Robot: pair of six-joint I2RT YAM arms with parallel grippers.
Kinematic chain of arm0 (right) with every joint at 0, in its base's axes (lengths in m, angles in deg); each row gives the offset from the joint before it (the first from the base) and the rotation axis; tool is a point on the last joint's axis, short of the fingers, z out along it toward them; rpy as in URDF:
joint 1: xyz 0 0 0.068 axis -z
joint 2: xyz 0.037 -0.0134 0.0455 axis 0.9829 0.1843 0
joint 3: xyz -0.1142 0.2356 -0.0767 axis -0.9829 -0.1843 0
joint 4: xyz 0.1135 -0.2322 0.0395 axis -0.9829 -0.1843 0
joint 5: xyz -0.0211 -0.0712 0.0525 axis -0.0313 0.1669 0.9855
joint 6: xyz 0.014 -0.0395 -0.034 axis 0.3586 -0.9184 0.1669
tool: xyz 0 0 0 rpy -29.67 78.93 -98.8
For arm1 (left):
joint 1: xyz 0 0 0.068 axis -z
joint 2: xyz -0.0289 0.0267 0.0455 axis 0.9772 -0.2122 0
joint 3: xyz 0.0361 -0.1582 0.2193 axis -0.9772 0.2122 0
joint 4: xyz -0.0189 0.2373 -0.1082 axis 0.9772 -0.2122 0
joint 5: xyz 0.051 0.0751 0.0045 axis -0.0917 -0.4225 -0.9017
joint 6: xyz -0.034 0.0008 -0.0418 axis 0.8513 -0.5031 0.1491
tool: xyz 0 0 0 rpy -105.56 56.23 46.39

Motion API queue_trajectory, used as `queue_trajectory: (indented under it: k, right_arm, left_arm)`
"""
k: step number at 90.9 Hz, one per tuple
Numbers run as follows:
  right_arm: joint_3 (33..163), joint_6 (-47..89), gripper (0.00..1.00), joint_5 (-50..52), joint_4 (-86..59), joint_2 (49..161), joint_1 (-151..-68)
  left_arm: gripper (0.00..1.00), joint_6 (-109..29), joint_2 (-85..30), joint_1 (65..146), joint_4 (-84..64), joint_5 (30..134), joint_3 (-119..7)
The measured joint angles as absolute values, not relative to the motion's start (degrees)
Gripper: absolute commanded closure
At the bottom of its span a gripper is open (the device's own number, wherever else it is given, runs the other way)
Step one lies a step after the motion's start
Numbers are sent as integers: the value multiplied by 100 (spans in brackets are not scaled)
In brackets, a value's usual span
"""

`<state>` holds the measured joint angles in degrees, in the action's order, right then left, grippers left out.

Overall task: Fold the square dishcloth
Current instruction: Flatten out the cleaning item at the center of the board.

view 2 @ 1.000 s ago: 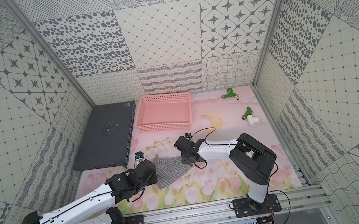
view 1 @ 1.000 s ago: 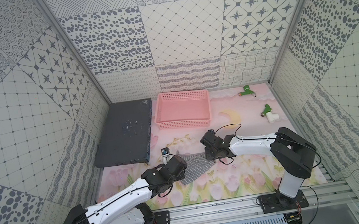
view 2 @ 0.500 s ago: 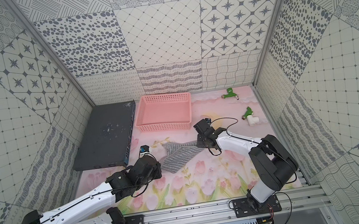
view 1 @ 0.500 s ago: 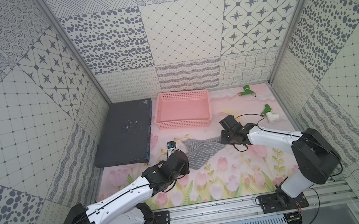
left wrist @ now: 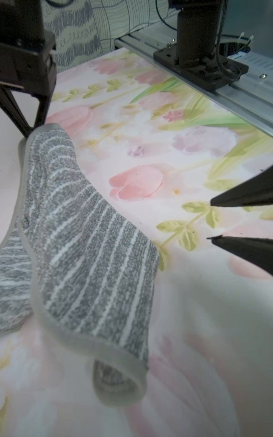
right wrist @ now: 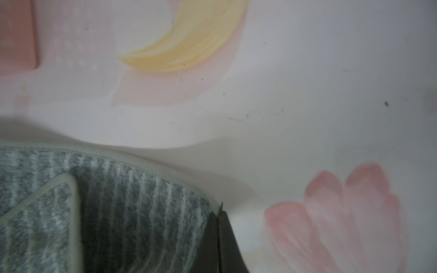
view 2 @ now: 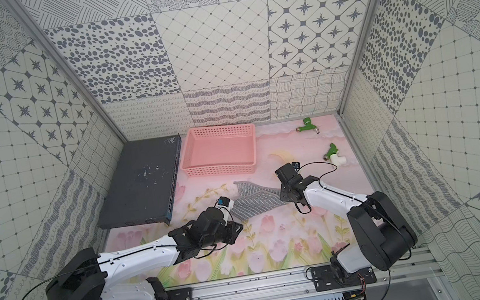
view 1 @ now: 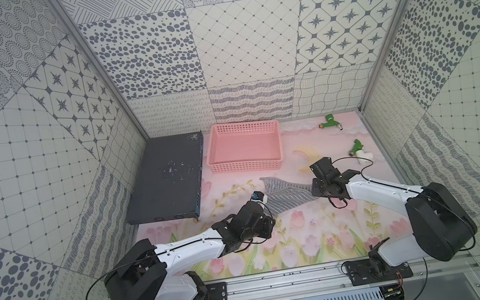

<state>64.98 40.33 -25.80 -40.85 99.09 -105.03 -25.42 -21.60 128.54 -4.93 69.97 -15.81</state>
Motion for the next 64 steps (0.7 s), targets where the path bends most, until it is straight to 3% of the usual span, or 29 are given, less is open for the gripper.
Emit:
queue_trajectory:
  k: [14, 33, 64]
  right_arm:
    - [6481, 4002, 57, -2602, -4147, 9859, -10479]
    - [6540, 3860, 46, -2427, -4376, 9310, -10509]
    - [7038, 3880, 40, -1238, -4540, 9011, -10551]
  left_arm:
    - [40, -2472, -2122, 12884, -393, 7030, -1725]
    - [24, -2357, -1974, 12867, -909, 6582, -2477]
    - [19, -2426, -2238, 11949, -2043, 6710, -3524]
